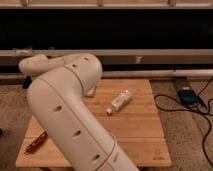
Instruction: Drag the ceramic bowl in a circle
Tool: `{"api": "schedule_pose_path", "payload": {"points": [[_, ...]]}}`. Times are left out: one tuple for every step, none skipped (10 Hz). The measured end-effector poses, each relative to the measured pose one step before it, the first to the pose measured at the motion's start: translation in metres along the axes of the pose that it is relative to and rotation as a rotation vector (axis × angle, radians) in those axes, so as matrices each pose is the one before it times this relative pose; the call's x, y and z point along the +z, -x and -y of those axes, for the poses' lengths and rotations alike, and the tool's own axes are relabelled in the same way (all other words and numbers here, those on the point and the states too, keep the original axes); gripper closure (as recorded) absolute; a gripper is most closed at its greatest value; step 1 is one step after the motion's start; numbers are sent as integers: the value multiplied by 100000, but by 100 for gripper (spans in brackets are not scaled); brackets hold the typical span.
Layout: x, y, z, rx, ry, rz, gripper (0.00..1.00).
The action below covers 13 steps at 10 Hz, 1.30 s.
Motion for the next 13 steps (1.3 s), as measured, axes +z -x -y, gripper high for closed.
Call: {"api": "schedule_pose_path", "payload": {"points": [[-821,1245,-2187,-4392,24,1947,100],[-450,855,-2231,-3360,1092,1075,100],[-112,572,-1903,-1849,2062,199,100],[-65,96,-934,-103,1946,-675,100],[64,-297,-623,237,2156,-1665,100],[255,-784,-541,574,2381,-2277,100],[274,-1150,-327,969,2300,-1996,100],[478,-1791,-111,1534,2452,-2270,100],[593,-1973,149,2116,2512,-1639,100],[704,-2422,488,3003,2964,-1567,100],[698,-2011,660,3036,2394,-1344,100],[686,-2012,945,3830,2284,-1392,100],[669,-1999,1403,4777,1827,-1709,100]]}}
